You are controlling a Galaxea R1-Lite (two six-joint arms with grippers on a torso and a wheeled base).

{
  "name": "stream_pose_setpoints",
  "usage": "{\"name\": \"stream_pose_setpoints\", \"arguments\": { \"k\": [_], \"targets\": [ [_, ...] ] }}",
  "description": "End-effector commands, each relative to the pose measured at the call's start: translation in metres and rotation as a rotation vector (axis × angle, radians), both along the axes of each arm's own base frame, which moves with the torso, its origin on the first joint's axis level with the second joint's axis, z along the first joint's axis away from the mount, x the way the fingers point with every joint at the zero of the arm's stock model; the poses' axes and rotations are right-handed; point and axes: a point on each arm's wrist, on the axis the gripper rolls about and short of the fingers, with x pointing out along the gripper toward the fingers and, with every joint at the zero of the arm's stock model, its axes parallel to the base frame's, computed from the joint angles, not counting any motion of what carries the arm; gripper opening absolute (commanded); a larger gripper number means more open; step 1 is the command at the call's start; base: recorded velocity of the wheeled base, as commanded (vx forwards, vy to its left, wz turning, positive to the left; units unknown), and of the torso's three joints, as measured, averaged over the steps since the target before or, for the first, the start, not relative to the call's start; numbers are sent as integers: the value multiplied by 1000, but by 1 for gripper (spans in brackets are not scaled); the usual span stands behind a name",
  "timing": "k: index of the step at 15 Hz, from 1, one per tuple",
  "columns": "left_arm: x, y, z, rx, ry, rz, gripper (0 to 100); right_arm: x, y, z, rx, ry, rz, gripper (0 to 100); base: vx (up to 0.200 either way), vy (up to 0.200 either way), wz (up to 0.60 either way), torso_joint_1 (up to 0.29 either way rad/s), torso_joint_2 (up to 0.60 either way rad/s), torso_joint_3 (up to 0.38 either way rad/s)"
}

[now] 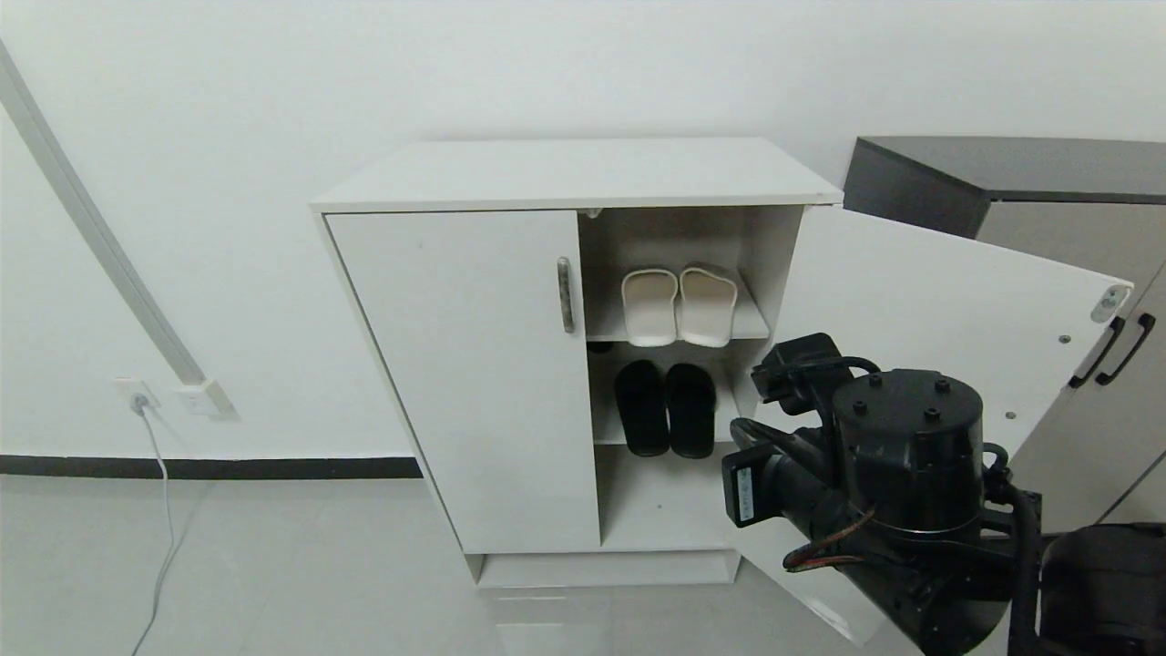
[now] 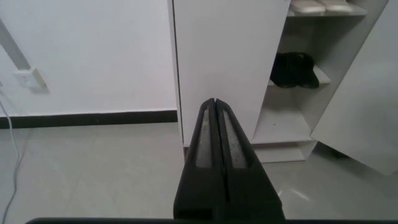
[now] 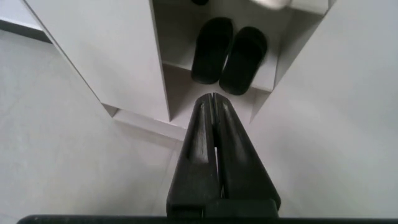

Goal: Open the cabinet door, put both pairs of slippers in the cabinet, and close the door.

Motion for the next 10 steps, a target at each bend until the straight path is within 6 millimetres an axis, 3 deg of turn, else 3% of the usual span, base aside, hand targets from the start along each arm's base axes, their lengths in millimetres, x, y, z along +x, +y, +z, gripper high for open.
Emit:
{"name": "stream_pose_setpoints", "arguments": {
  "k": [1, 10],
  "targets": [
    [0, 0, 0, 0, 0, 0, 0, 0, 0, -2, -5, 4, 0, 0, 0, 0, 0, 129, -461, -330],
    [0, 0, 0, 0, 0, 0, 0, 0, 0, -2, -9, 5, 0, 0, 0, 0, 0, 168, -484, -321]
  ]
}}
